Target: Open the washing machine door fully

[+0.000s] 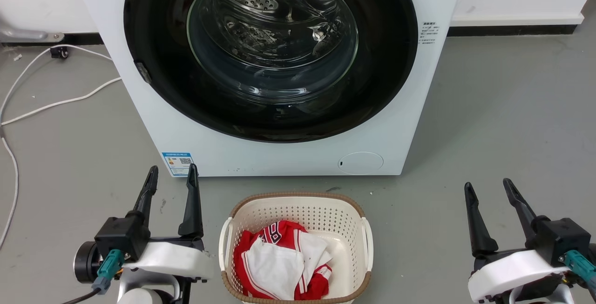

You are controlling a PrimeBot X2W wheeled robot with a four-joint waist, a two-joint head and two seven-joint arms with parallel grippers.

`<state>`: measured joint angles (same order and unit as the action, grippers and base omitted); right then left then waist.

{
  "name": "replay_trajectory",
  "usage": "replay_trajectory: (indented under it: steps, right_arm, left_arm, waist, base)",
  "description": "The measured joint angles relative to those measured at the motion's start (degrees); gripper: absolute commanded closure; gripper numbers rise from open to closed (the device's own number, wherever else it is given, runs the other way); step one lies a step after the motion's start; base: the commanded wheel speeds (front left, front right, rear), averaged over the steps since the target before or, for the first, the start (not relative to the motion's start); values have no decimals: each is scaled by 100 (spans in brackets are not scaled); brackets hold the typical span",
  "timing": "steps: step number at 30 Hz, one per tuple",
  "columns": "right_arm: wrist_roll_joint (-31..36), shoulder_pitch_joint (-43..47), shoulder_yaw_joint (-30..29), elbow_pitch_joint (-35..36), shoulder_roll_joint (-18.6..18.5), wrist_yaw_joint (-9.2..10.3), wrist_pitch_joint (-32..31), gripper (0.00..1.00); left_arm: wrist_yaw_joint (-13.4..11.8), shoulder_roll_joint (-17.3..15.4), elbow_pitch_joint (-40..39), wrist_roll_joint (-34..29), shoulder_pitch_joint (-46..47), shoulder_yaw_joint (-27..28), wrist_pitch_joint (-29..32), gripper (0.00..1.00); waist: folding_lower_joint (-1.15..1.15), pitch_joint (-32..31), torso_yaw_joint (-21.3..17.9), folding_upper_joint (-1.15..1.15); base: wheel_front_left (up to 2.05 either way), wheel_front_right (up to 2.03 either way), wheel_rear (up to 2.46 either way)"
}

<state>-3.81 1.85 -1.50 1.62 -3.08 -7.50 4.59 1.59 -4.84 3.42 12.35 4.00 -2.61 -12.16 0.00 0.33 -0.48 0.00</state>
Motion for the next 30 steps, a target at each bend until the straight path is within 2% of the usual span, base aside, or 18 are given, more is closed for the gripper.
replay_trajectory:
  steps: [15,30]
  right_arm:
    - [450,86,9,130,5,-1,91,0]
    - [792,165,-4,221,8,-1,143,0]
  left_arm:
    - [-156,9,-158,-546,-187,-10,-165,0]
    - [-163,27,-232,-1009,-268,-4,-291,0]
  waist:
    - [0,-11,2,0]
    - [0,-19,34,0]
  base:
    - [0,0,0]
    - [0,0,0]
